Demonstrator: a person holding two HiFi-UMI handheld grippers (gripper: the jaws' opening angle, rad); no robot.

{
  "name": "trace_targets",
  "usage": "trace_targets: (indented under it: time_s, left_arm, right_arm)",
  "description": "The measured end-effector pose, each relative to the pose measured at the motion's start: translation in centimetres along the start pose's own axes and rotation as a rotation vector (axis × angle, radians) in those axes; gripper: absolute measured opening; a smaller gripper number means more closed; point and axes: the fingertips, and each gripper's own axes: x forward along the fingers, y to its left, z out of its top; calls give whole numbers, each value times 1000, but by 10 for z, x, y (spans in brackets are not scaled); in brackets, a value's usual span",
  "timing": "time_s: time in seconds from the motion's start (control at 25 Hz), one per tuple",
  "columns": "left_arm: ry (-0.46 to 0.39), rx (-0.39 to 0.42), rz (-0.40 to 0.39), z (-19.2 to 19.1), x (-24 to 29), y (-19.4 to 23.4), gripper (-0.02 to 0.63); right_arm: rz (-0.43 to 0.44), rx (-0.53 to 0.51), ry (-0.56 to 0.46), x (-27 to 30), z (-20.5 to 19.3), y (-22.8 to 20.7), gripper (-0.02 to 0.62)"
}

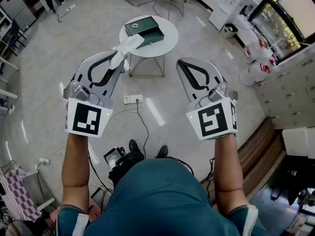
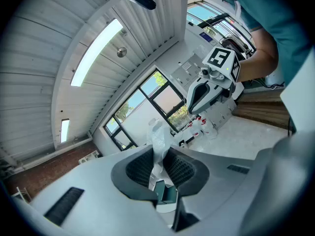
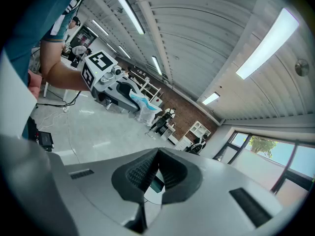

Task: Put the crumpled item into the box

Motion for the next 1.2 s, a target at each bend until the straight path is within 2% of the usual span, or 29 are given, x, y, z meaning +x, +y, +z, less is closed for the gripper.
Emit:
trace_targets:
  time_s: [0.36, 0.6, 0.8, 1.0, 1.2]
  left_arm:
    - [-2, -9, -16, -28, 2, 11, 72]
    - [-13, -14, -23, -62, -20, 48, 72]
    - [-20, -19, -25, -86, -22, 69, 72]
    - [-1, -34, -21, -101, -10, 76, 72]
    - [55, -41, 2, -106, 28, 77, 72]
  right_arm:
    - [0, 19, 6, 30, 2, 7, 38]
    - [-2, 58, -8, 70, 37, 21, 40]
    - [0, 70, -11, 101, 49, 26, 40]
    - [24, 78, -22, 121, 44, 18, 40]
    - [73, 77, -52, 142, 18, -9, 40]
